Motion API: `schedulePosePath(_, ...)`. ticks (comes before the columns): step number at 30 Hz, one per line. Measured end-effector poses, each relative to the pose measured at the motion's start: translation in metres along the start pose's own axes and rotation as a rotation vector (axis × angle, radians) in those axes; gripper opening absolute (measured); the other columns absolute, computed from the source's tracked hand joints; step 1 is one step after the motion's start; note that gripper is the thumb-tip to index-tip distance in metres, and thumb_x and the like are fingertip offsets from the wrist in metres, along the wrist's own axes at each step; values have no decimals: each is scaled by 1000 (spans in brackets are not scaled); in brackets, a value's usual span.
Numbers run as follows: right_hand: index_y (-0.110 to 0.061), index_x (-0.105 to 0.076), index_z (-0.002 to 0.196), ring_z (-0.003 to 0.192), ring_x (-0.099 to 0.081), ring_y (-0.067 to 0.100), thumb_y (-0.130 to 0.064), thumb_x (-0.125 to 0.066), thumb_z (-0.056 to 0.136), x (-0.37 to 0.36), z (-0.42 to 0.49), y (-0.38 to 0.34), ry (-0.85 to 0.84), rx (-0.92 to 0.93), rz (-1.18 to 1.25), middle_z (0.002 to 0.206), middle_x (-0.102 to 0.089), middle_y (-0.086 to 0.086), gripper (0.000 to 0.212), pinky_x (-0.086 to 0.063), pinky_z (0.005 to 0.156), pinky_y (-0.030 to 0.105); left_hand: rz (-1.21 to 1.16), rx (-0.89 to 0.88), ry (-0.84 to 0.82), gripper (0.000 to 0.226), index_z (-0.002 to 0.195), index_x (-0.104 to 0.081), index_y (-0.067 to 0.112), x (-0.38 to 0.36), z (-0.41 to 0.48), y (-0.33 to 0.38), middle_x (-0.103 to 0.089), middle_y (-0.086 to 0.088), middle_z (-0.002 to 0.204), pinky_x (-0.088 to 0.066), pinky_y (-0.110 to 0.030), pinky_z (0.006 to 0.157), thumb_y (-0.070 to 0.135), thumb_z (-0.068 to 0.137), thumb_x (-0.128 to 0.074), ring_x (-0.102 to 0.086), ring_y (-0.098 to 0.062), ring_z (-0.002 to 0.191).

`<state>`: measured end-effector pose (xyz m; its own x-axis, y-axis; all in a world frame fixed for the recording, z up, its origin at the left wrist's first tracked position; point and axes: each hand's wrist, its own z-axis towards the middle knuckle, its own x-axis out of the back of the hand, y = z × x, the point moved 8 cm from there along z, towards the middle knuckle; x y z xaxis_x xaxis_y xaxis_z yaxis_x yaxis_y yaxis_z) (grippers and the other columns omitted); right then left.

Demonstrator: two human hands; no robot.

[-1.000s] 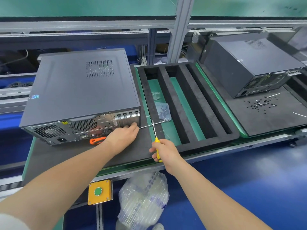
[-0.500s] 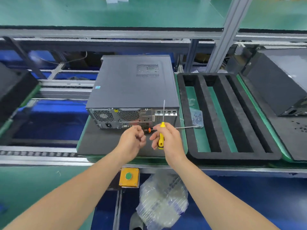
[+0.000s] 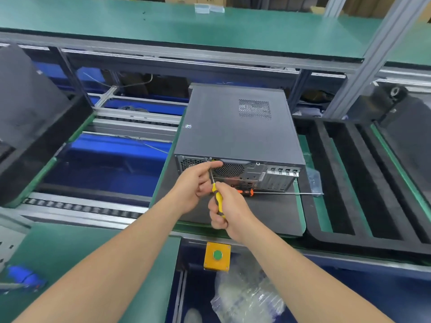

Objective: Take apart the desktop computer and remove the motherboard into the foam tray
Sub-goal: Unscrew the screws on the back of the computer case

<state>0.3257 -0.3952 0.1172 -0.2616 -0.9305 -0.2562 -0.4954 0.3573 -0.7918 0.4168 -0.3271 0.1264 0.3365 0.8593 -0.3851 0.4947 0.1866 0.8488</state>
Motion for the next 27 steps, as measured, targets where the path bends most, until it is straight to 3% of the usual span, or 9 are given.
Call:
schedulePosePath(5, -1, -51, 115, 41, -27, 18, -30, -38, 102, -2, 7, 3, 70, 33, -6, 60, -46, 7, 35, -17, 46, 24, 68, -45, -80, 32, 127, -65, 5, -2, 10, 3, -11, -1, 70, -20, -21, 43, 22, 110, -44, -10, -15, 56)
schedulePosePath(16, -8, -58, 103, 39, -28, 19, -30, -37, 106, -7, 5, -3, 103, 101, -26, 61, -47, 7, 30, -17, 45, 26, 58, -36, -124, 32, 126, -67, 6, 3, 22, 0, -21, 4, 61, -25, -20, 42, 22, 111, -43, -17, -11, 51)
schedulePosePath(23, -13, -62, 106, 48, -59, 21, -31, -46, 111, -15, 1, -13, 176, 154, -195, 69, -67, 9, 25, -49, 44, 29, 143, 17, -1, 36, 101, -75, 10, 25, 23, -4, -28, 4, 52, -22, -23, 38, 44, 95, -69, -21, -12, 44)
schedulePosePath(27, -9, -59, 102, 49, -70, 24, -31, -61, 105, -14, 0, -20, 275, 145, -289, 64, -73, 9, 21, -56, 45, 29, 262, 48, 65, 32, 93, -78, 12, 24, 20, 3, -36, 5, 50, -28, -20, 37, 44, 89, -77, -30, -10, 43)
